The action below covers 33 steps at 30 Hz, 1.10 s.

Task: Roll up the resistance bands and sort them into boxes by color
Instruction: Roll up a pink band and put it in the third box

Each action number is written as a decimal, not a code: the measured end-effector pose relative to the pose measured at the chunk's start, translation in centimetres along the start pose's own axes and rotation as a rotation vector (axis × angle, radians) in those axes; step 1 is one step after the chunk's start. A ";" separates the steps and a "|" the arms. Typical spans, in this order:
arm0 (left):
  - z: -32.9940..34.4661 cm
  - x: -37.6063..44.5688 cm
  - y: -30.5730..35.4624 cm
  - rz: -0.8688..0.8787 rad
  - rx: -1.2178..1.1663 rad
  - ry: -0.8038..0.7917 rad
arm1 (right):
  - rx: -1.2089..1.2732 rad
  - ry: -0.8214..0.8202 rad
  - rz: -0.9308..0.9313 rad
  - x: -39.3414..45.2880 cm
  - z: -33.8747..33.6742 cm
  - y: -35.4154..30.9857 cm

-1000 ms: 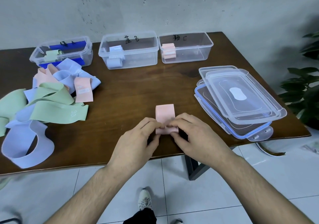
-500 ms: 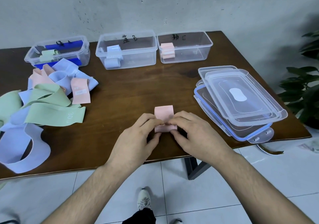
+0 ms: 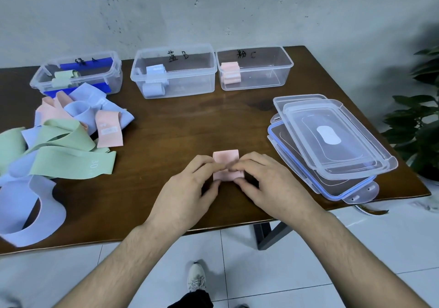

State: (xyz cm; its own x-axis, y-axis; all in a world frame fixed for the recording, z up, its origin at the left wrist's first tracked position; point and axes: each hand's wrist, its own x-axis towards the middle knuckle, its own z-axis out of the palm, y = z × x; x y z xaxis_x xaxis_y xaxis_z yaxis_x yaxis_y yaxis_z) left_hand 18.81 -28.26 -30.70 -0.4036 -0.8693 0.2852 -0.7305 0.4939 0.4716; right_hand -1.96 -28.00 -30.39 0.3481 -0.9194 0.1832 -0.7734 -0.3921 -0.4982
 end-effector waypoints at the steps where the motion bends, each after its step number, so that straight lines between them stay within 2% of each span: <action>1: 0.0 0.0 0.0 0.009 0.001 0.000 | -0.004 -0.008 0.006 0.1 0.0 0.0; 33: -0.1 2.3 -0.9 -0.050 0.061 -0.045 | -0.015 0.034 0.041 2.4 0.3 1.6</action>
State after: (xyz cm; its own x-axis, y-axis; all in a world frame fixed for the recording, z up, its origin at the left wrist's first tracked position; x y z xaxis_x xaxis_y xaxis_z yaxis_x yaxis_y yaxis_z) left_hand 18.60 -30.69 -30.42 -0.3886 -0.8937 0.2243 -0.7825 0.4486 0.4319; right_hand -2.21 -30.84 -31.02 0.2977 -0.9353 0.1915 -0.7946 -0.3539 -0.4933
